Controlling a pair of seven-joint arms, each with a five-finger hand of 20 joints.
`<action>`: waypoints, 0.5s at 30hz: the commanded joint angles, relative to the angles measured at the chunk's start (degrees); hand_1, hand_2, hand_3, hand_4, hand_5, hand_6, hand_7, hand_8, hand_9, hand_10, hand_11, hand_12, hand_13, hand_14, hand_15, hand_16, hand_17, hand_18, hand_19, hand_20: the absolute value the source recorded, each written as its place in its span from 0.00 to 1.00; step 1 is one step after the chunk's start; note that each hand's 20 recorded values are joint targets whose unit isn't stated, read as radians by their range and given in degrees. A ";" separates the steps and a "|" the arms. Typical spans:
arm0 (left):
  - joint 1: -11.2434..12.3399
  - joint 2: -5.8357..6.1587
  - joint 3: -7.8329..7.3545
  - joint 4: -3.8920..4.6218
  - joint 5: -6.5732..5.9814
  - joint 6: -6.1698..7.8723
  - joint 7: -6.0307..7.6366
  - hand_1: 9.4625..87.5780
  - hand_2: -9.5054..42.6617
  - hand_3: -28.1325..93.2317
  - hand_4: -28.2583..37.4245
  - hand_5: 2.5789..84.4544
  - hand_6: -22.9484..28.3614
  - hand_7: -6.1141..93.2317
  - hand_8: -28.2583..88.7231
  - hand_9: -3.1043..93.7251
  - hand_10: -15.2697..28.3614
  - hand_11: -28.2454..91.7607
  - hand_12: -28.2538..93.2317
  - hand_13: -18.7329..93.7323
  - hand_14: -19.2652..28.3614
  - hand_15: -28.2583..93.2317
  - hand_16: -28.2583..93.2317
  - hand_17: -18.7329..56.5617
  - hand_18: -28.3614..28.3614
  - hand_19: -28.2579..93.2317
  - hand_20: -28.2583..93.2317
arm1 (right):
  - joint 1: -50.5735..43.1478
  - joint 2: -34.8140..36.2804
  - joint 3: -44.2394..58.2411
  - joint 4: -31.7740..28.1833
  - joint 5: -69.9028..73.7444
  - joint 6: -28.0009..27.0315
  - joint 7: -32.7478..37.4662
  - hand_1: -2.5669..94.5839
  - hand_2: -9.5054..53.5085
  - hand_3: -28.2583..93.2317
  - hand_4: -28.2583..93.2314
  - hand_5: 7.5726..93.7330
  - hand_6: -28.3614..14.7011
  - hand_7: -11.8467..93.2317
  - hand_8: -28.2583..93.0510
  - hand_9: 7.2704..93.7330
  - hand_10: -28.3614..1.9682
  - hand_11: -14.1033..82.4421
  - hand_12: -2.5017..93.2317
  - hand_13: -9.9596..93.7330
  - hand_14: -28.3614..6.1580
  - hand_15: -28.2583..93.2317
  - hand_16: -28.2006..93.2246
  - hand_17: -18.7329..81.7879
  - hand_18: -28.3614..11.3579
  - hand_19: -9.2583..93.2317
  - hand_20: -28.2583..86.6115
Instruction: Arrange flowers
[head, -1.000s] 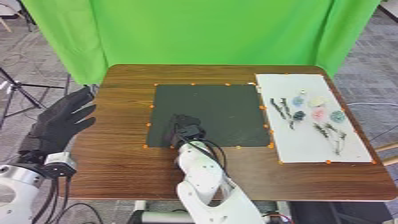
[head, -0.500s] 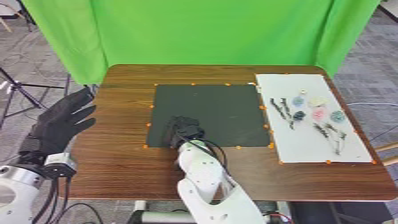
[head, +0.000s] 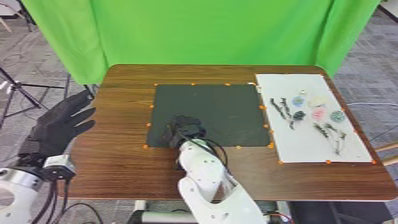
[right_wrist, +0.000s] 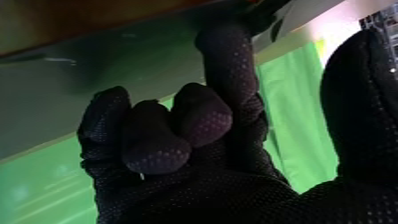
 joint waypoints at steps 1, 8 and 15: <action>4.19 -2.25 -1.78 -1.18 0.25 2.03 2.33 0.14 0.13 0.81 0.00 0.22 0.46 0.27 0.15 0.21 0.55 0.33 0.40 0.29 0.63 0.35 0.30 0.10 0.82 0.53 0.31 | -0.91 2.27 0.79 -1.54 1.60 -3.14 1.01 0.18 0.00 0.87 0.01 0.64 0.58 0.67 0.12 0.69 0.49 0.83 0.61 0.71 0.44 0.96 0.55 0.42 0.11 0.88 0.66; 9.98 -4.69 -5.97 -2.97 0.43 2.46 3.06 0.14 0.13 0.81 0.00 0.22 0.46 0.27 0.15 0.21 0.55 0.33 0.40 0.29 0.63 0.35 0.30 0.10 0.82 0.53 0.31 | -0.82 8.15 1.11 -7.52 7.36 -1.52 -0.18 0.15 0.03 0.86 0.01 0.48 0.47 0.63 0.08 0.51 0.33 0.83 0.58 0.61 0.36 0.95 0.53 0.37 0.10 0.84 0.68; 10.77 -6.04 -6.41 -3.48 0.54 2.01 3.20 0.14 0.13 0.81 0.00 0.22 0.46 0.27 0.15 0.21 0.55 0.33 0.40 0.29 0.63 0.35 0.30 0.10 0.82 0.53 0.31 | -2.03 16.57 2.62 -13.00 13.93 -0.77 -10.26 0.24 0.21 0.98 0.10 0.45 0.54 0.60 0.08 0.42 0.34 0.81 0.54 0.53 0.36 0.94 0.49 0.28 0.11 0.74 0.67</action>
